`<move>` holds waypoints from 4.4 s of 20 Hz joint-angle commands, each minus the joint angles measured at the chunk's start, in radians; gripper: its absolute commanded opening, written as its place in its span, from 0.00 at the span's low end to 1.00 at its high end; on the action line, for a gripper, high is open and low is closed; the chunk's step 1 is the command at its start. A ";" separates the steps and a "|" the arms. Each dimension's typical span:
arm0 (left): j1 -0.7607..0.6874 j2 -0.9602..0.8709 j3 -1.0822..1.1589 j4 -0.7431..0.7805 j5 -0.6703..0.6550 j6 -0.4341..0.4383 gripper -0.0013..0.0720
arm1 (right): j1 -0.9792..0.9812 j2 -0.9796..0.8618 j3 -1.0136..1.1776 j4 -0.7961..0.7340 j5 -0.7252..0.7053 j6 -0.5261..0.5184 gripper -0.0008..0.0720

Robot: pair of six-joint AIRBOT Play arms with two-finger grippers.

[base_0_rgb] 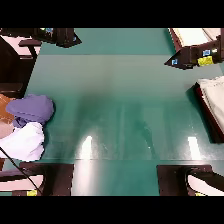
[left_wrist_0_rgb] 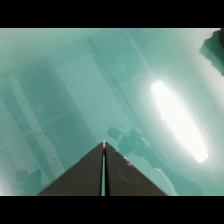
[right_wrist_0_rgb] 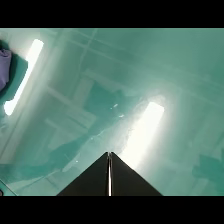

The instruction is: Fold the shirts.

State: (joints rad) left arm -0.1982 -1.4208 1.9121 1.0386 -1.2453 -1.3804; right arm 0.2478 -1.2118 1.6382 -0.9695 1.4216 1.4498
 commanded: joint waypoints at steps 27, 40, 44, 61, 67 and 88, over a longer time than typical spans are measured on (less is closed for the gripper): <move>0.361 0.240 -0.251 0.428 -0.348 -0.012 0.45 | 0.002 0.000 0.001 0.002 0.029 0.000 0.03; 0.410 0.240 -1.014 0.586 0.203 -0.110 0.42 | 0.002 0.000 0.000 0.002 0.018 0.000 0.03; 0.410 0.240 -0.960 0.578 0.137 -0.113 0.05 | 0.002 0.001 0.000 0.002 0.018 0.000 0.03; -0.425 0.358 -0.235 0.478 -0.002 -0.134 0.04 | -0.282 0.261 0.003 0.010 -0.163 0.001 0.03; -0.631 0.031 -0.233 0.386 0.165 -0.106 0.78 | -0.312 0.272 0.002 0.010 -0.089 0.001 0.03; 0.006 -0.285 -0.472 0.087 0.200 -0.066 0.76 | -0.311 0.273 -0.225 0.010 -0.011 0.001 0.03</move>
State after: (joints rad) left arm -0.1978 -1.6657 1.4509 1.2091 -1.0821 -1.4822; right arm -0.0628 -0.9401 1.4643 -0.9604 1.4075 1.4509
